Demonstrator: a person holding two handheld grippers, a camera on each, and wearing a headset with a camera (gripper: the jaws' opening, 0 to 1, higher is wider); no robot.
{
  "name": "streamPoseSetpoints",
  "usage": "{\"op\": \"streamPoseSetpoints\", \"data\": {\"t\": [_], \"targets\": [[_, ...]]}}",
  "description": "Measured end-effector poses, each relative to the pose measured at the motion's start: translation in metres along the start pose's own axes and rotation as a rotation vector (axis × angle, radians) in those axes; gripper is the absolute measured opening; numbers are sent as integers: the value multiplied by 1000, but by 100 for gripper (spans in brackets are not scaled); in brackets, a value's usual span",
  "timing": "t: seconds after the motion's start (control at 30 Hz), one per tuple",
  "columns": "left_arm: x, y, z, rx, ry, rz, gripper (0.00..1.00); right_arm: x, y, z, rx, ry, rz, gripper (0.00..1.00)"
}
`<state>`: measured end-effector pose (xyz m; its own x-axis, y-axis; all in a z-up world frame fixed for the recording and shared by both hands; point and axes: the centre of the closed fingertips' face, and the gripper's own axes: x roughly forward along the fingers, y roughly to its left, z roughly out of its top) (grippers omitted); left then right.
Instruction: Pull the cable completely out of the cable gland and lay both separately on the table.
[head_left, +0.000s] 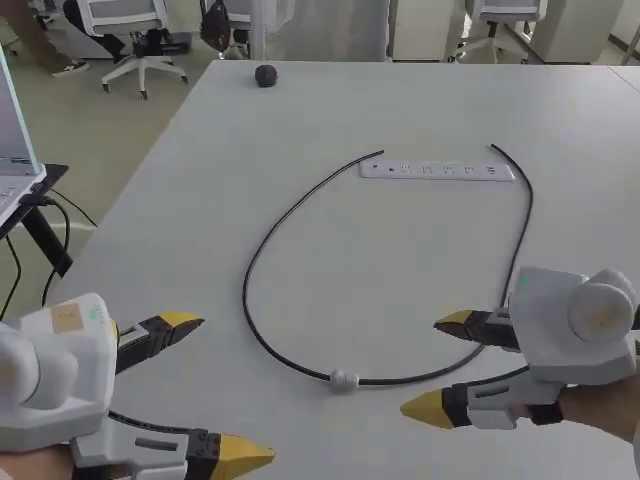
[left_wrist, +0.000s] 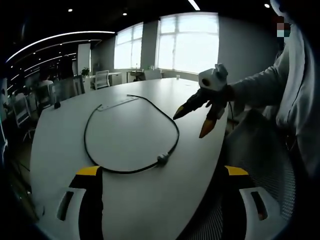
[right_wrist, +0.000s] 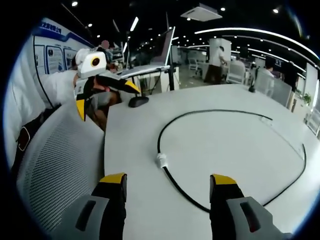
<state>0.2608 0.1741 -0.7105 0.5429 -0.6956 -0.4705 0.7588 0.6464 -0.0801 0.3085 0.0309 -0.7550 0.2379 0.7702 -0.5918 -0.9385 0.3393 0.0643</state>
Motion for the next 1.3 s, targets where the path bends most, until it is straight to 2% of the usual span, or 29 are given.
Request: {"op": "streamPoseSetpoints", "data": {"t": [0.13,0.4,0.6,0.83,0.9,1.0,1.3], "targets": [[0,-2,-1,-2,0,-6,100,9,2,0,6,-8,27,65],[-1,-1,-2,4,13,-6,100,33,8,-2,-43,-37,87,53],[0,0,-3,0,19,-9,100,52,8,-7,-46,-22,104,45],[2,3,-1,-4,21,-12,100,66,8,-9,-64,-17,126,38],[2,4,-2,1,29,-14,100,69,10,-8,-69,-33,141,38],[2,5,0,3,28,-15,100,73,13,-12,-84,-24,157,32],[1,7,0,4,41,-12,100,83,15,-15,-109,-25,172,23]]}}
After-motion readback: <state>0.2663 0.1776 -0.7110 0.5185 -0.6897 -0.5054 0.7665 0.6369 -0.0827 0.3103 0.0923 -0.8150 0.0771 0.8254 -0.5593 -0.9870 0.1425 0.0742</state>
